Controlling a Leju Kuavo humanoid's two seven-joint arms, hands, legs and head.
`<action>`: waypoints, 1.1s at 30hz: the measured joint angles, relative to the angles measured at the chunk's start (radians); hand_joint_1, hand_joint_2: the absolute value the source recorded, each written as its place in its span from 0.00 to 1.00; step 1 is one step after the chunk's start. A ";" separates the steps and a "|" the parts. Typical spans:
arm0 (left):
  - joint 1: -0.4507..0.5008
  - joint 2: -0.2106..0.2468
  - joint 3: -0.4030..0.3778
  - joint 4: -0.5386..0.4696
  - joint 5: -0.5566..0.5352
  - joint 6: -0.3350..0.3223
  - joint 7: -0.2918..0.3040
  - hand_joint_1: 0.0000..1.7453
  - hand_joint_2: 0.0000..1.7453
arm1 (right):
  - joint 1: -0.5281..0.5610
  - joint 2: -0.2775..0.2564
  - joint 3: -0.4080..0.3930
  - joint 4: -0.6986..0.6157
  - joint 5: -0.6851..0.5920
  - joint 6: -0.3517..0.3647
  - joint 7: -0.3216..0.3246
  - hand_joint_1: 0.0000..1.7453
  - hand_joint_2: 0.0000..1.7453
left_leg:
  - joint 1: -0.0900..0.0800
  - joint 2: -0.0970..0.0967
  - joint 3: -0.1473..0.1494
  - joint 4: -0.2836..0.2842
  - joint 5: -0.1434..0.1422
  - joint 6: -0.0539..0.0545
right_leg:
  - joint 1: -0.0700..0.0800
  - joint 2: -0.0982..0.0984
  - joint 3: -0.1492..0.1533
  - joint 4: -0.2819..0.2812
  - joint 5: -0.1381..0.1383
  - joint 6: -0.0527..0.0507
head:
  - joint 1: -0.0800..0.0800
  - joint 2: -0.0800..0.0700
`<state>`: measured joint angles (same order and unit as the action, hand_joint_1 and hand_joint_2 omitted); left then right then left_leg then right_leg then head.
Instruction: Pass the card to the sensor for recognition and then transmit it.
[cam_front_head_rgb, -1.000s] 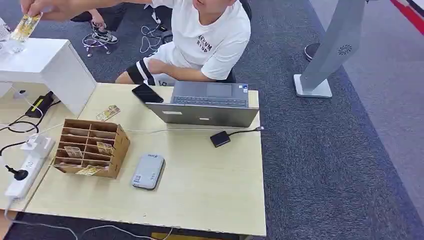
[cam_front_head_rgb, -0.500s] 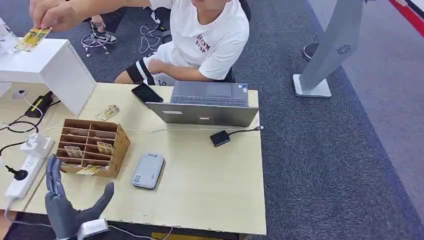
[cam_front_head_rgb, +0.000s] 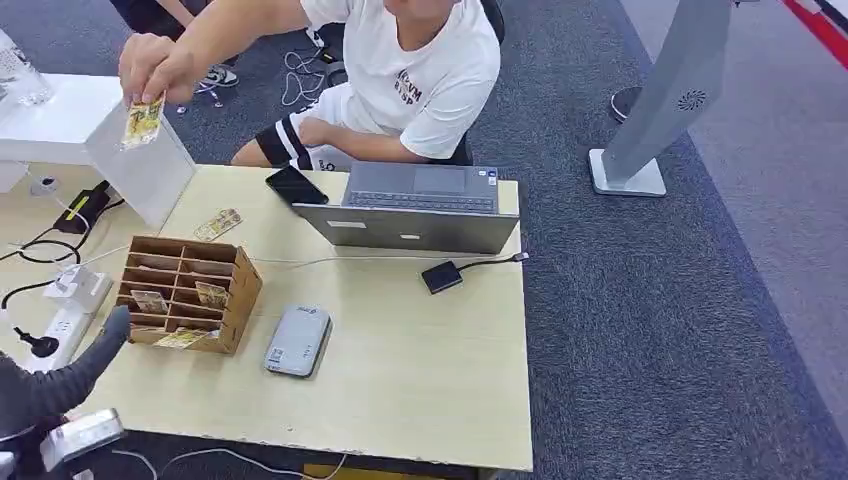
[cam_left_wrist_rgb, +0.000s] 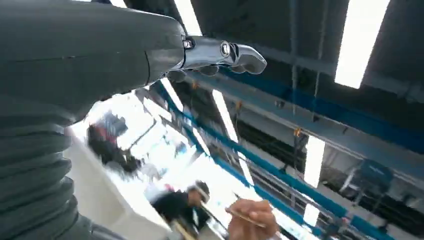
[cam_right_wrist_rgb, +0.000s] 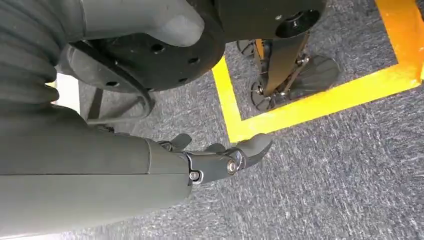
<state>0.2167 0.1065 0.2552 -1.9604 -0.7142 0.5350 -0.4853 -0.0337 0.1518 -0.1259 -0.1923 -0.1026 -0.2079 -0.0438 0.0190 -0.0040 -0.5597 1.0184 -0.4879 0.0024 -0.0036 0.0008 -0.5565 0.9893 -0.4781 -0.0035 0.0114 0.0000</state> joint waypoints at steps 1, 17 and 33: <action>-0.008 0.018 -0.005 0.004 -0.087 0.016 0.060 0.00 1.00 | 0.000 0.000 0.001 0.000 0.003 0.004 0.002 0.00 1.00 | 0.000 0.000 0.000 0.000 0.000 0.000 | 0.000 0.000 0.000 0.000 0.000 0.000 | 0.000 0.000; -0.196 0.210 -0.107 0.198 -0.384 0.022 0.309 0.00 1.00 | -0.006 0.000 0.025 0.000 0.050 0.025 0.023 0.00 1.00 | 0.000 0.000 0.000 0.000 0.001 -0.001 | 0.000 0.001 -0.001 0.001 0.001 -0.001 | 0.000 0.000; -0.280 0.233 -0.169 0.275 -0.382 -0.004 0.354 0.04 1.00 | -0.009 0.000 0.033 0.000 0.071 0.024 0.043 0.00 1.00 | 0.000 0.001 0.000 0.000 0.001 -0.001 | 0.000 0.001 -0.002 0.001 0.001 -0.001 | 0.000 0.000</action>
<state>-0.0636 0.3391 0.0866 -1.6853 -1.0960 0.5306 -0.1312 -0.0429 0.1522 -0.0931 -0.1923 -0.0320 -0.1835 -0.0004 0.0188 -0.0034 -0.5601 1.0184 -0.4870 0.0012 -0.0037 0.0017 -0.5583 0.9901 -0.4774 -0.0044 0.0114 0.0000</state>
